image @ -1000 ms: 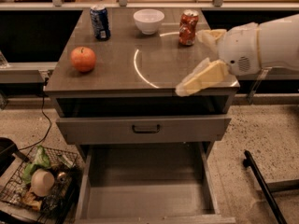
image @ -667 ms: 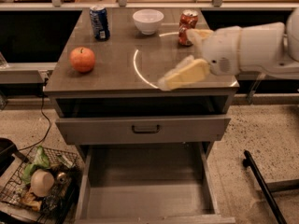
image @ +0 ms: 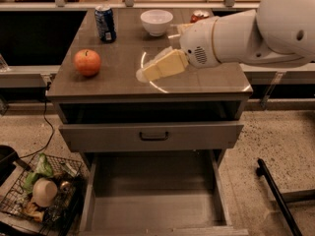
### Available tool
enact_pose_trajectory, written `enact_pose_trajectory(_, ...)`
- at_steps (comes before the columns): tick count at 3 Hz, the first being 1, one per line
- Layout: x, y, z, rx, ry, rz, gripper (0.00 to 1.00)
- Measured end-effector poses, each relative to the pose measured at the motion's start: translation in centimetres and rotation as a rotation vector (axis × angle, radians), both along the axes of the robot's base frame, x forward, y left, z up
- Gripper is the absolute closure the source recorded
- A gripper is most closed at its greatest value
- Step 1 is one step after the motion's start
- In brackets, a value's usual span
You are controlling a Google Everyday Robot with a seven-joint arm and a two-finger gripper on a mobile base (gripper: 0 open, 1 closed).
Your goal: Place apple into middle drawer
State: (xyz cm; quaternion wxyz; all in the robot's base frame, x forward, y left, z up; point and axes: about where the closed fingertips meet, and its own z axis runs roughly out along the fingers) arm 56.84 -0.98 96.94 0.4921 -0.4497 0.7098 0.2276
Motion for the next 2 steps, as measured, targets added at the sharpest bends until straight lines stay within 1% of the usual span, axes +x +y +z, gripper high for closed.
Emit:
enact_pose_trajectory(1, -0.1, -0.2, 0.1, 0.004, 0.003, -0.003, 0.0)
enact_pose_trajectory(2, 1.3, 2.3, -0.7, 0.029, -0.03, 0.016, 0.0)
